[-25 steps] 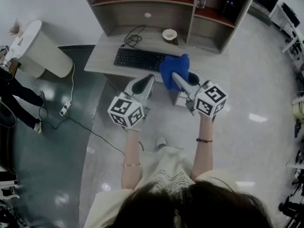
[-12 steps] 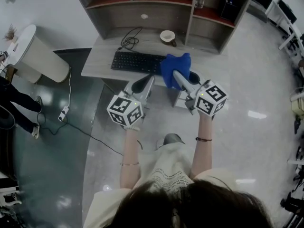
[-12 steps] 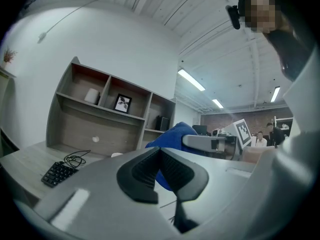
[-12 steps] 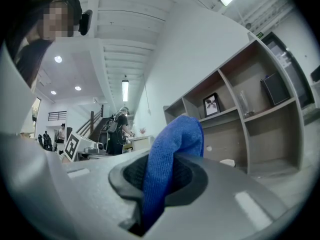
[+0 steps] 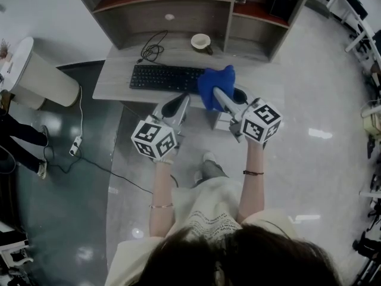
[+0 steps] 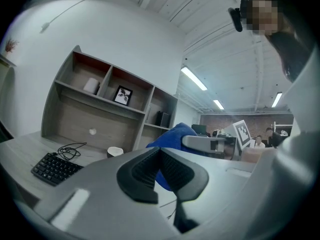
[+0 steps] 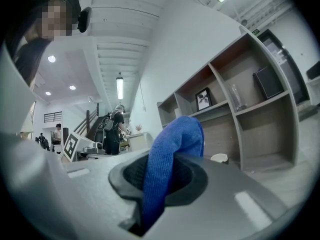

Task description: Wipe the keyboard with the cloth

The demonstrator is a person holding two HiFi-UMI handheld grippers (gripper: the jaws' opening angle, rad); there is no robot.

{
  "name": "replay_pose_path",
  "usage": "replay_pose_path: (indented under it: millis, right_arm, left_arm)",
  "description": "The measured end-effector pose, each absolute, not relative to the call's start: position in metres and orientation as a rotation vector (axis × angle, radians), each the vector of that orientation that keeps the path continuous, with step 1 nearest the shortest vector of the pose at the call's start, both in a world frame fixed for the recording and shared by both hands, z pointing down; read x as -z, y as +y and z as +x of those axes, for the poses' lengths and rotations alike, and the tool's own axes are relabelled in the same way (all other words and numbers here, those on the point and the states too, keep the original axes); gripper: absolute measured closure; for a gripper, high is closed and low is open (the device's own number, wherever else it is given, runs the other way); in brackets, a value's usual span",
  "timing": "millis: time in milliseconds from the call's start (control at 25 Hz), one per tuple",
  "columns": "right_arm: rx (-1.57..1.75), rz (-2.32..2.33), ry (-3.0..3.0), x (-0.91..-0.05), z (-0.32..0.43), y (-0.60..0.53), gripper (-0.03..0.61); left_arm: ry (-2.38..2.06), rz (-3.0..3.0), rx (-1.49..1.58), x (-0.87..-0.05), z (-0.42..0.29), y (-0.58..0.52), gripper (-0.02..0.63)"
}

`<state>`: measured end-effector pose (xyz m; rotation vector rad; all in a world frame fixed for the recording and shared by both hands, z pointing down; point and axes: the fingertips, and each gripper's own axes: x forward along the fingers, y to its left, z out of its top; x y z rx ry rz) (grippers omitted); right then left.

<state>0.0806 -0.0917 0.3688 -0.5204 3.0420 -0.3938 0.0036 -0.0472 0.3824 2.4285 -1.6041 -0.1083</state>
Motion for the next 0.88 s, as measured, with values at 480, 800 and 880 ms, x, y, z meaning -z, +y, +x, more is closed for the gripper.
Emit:
replay_pose_path:
  millis: [480, 800, 880]
  right_arm:
    - [0.504, -0.541, 3.078, -0.395, 0.084, -0.151, 0.526]
    - [0.559, -0.533, 3.095, -0.409, 0.083, -0.181, 0.526]
    - [0.571, -0.531, 3.098, -0.412, 0.083, -0.188, 0.526]
  left_arm:
    - [-1.554, 2.362, 0.102, -0.409, 0.006, -0.106, 0.623]
    - [-1.531, 2.326, 0.079, -0.424, 0.01, -0.134, 0.623]
    - [-1.532, 2.314, 0.075, -0.427, 0.01, -0.139, 0.623]
